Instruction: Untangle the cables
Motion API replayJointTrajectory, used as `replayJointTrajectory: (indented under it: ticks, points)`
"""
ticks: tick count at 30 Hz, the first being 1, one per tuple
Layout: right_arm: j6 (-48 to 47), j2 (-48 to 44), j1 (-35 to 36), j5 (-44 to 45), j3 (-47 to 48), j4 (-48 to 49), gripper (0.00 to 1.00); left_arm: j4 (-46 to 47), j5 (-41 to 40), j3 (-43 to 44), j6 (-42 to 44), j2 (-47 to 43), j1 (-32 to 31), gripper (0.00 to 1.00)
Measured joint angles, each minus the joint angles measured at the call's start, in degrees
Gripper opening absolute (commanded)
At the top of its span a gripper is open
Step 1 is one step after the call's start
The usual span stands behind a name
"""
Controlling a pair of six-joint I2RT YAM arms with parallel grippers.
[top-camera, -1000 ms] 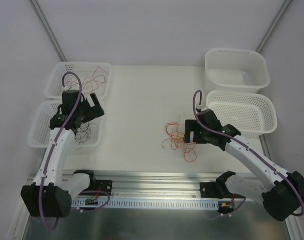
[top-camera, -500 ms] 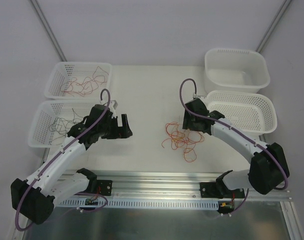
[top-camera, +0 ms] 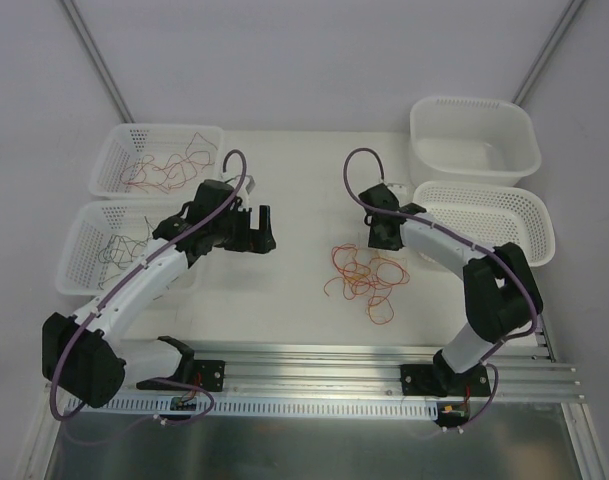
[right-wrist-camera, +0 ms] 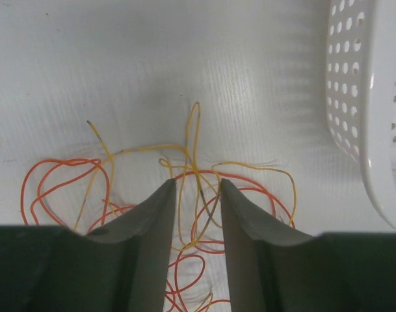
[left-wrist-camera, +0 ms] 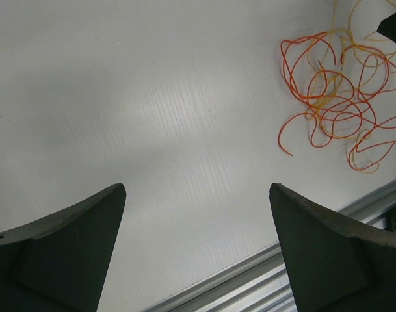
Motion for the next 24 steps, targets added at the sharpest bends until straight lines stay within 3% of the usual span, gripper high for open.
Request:
replayJointTrajectory:
  ticks: [2, 3, 5, 10, 19, 24]
  points:
    - [-0.26, 1.2, 0.02, 0.02, 0.04, 0.07, 0.22, 0.85, 0.98, -0.13, 0.87, 1.97, 0.0, 0.93]
    - [-0.35, 1.53, 0.13, 0.07, 0.04, 0.04, 0.09, 1.68, 1.33, -0.59, 1.05, 2.67, 0.0, 0.93]
    - [-0.87, 1.7, 0.46, 0.46, 0.07, -0.04, 0.01, 2.21, 2.16, -1.73, 1.68, 3.52, 0.0, 0.93]
    - [-3.15, 0.2, 3.98, 1.64, 1.88, -1.29, 0.01, 2.64, 2.21, -3.76, 2.73, 3.52, 0.0, 0.93]
    - [-10.01, -6.08, 11.58, 0.63, 23.21, -7.06, 0.01, 4.17, 2.23, -4.31, 3.65, 2.49, 0.0, 0.93]
    - [-12.9, -11.13, 13.07, -4.0, 29.79, -6.54, 0.01, 4.35, 2.19, -4.33, 3.91, 2.47, 0.0, 0.93]
